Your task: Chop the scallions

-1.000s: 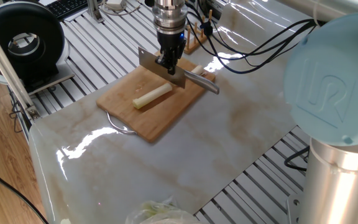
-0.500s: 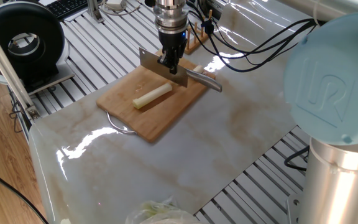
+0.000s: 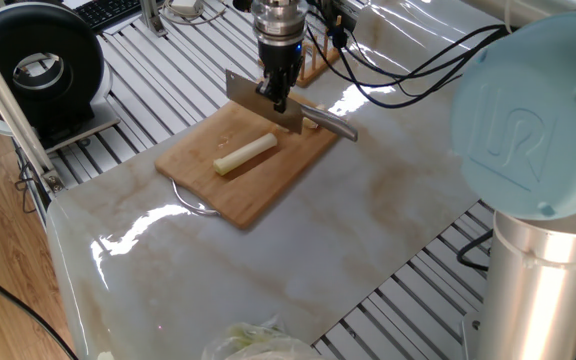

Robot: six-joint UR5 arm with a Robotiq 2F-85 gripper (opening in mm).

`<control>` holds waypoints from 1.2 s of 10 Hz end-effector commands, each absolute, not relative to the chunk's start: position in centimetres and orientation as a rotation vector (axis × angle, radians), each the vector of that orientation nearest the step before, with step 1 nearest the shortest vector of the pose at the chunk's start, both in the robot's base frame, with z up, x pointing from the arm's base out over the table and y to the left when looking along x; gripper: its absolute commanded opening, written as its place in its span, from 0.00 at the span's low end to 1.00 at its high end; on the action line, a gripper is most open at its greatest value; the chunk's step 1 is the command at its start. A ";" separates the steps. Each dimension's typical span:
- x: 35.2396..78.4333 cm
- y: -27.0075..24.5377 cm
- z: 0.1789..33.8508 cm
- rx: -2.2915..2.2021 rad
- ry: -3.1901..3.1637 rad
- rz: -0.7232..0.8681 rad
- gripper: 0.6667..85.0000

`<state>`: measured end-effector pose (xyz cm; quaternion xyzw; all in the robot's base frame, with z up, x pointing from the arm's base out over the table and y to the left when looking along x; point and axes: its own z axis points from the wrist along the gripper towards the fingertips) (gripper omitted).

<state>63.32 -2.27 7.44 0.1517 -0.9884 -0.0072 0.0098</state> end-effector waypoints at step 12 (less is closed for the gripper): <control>65.0 -4.9 7.7 0.321 -3.161 0.034 0.01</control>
